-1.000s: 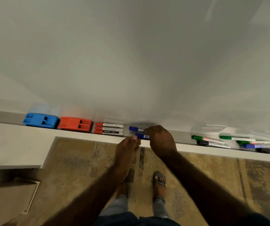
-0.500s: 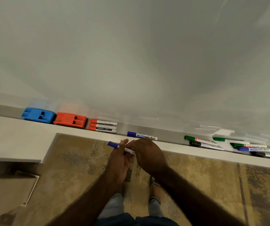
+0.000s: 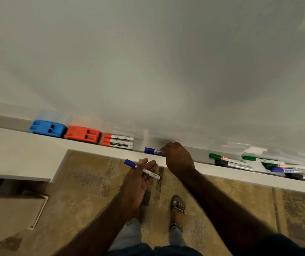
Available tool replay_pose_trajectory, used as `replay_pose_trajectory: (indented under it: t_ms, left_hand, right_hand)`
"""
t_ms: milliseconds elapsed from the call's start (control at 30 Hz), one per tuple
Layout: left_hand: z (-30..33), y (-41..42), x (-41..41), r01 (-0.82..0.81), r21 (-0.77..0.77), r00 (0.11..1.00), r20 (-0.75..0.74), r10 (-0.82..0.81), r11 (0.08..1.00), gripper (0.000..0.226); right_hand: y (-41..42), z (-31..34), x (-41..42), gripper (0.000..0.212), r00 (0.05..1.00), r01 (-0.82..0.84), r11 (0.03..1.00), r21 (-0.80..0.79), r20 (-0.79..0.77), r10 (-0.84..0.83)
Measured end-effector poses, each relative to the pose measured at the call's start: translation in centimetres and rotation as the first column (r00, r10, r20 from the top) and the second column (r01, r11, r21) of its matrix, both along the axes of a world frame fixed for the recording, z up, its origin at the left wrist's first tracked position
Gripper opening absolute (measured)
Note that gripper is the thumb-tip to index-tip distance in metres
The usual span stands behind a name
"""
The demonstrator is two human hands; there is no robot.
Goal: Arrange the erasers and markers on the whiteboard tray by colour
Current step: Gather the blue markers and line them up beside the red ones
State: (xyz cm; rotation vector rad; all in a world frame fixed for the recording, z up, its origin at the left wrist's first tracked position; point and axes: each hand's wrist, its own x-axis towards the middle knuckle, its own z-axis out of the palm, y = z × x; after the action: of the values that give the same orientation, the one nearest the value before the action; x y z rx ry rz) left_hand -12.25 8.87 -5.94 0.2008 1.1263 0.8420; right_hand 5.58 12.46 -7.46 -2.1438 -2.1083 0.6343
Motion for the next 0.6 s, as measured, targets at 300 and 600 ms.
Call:
replay_pose_trajectory:
  t_ms: [300,600]
  left_hand:
    - [-0.4,0.1,1.1,0.025,-0.019,1.0,-0.015,-0.025,1.0,0.041]
    - [-0.4,-0.8,5.5,0.128,0.028,0.992,-0.007,-0.128,0.991,0.032]
  right_hand:
    - [-1.3,-0.4,0.3,0.031,0.996,0.022,0.997,0.07,-0.093,-0.016]
    - [-7.5,2.1,1.4,0.025,0.971,0.099,0.976,0.192,-0.233,-0.053]
